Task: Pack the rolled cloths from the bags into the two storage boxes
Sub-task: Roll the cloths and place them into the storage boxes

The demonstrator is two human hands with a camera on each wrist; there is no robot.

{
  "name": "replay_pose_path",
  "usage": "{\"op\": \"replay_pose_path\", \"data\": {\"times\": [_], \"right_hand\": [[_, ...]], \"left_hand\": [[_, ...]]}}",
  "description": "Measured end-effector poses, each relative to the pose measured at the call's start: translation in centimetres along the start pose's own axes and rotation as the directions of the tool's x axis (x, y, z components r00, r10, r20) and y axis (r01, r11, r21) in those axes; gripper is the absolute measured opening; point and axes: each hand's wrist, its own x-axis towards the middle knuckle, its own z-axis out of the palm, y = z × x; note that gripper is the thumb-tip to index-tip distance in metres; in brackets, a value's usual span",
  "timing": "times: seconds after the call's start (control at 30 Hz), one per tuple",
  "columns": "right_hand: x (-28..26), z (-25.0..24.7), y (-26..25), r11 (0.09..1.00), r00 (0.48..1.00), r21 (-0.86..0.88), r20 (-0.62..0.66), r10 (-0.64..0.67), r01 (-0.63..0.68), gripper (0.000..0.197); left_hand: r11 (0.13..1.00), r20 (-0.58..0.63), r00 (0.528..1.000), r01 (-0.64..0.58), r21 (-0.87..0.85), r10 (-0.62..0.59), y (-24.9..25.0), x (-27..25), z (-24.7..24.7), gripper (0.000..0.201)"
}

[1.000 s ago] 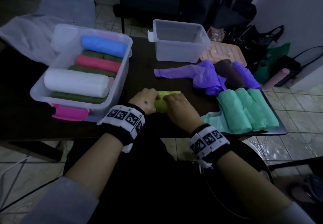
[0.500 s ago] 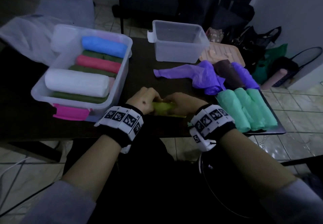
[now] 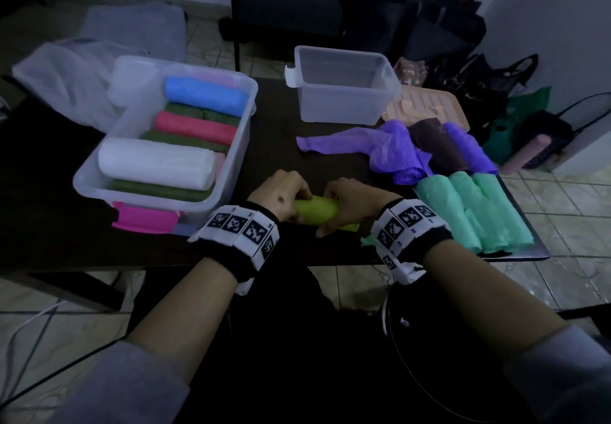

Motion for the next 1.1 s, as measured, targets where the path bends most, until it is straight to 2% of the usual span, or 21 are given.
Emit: {"op": "replay_pose_path", "data": {"times": [0.1, 0.23, 0.43, 0.5, 0.57, 0.67, 0.77, 0.83, 0.9, 1.0, 1.03, 1.1], "right_hand": [[-0.4, 0.9, 0.1, 0.987, 1.0, 0.161, -0.019, -0.005, 0.008, 0.068], [-0.8, 2.5, 0.2, 0.993, 0.995, 0.102, -0.087, -0.053, 0.062, 0.061], [-1.3, 4.1, 0.7, 0.988, 0.971, 0.081, -0.213, -0.109, 0.129, 0.056], [-1.6, 3.4, 0.5, 0.989, 0.954, 0.065, -0.278, -0.113, 0.136, 0.056], [-1.7, 2.0, 0.0, 0.985, 0.913, 0.087, -0.394, -0.103, 0.148, 0.054], [-1.7, -0.5, -1.9, 0.96, 0.803, 0.182, -0.592, -0.065, 0.212, 0.047], [-0.8, -2.9, -5.3, 0.922, 0.736, 0.252, -0.675, -0.052, 0.296, 0.043], [0.1, -3.9, -8.0, 0.899, 0.69, 0.237, -0.717, -0.094, 0.369, 0.044], [0.9, -4.7, -11.0, 0.873, 0.654, 0.203, -0.739, -0.16, 0.443, 0.045], [2.4, -5.4, -14.8, 0.865, 0.652, 0.121, -0.71, -0.267, 0.487, 0.044], [3.1, -5.5, -15.8, 0.867, 0.66, 0.089, -0.688, -0.302, 0.49, 0.046], [4.4, -5.7, -17.4, 0.885, 0.712, 0.039, -0.611, -0.347, 0.464, 0.051]], "left_hand": [[1.0, -0.003, 1.0, -0.007, 0.0, 0.007, 0.0, -0.2, -0.3, 0.056], [0.999, 0.026, 0.999, -0.041, -0.004, 0.041, 0.4, -0.5, -0.7, 0.05], [0.998, 0.063, 0.996, -0.06, 0.004, 0.06, 0.6, -1.0, -0.7, 0.051], [0.994, -0.03, 0.994, -0.109, -0.028, 0.108, 1.0, -1.7, -1.2, 0.053], [0.975, -0.214, 0.962, -0.197, -0.106, 0.171, 1.7, -2.9, -2.6, 0.05], [0.928, -0.5, 0.845, -0.322, -0.19, 0.191, 2.2, -5.2, -6.1, 0.04], [0.922, -0.706, 0.706, -0.303, -0.24, 0.048, 0.3, -7.2, -9.0, 0.033], [0.94, -0.767, 0.634, -0.196, -0.278, -0.095, -2.1, -8.5, -10.1, 0.034], [0.936, -0.777, 0.576, -0.058, -0.347, -0.253, -5.0, -9.8, -10.5, 0.037], [0.862, -0.7, 0.529, 0.133, -0.489, -0.479, -8.7, -11.5, -10.2, 0.041], [0.834, -0.665, 0.527, 0.178, -0.522, -0.529, -9.6, -11.9, -9.9, 0.04], [0.78, -0.589, 0.546, 0.219, -0.586, -0.596, -10.9, -12.5, -9.1, 0.041]]}}
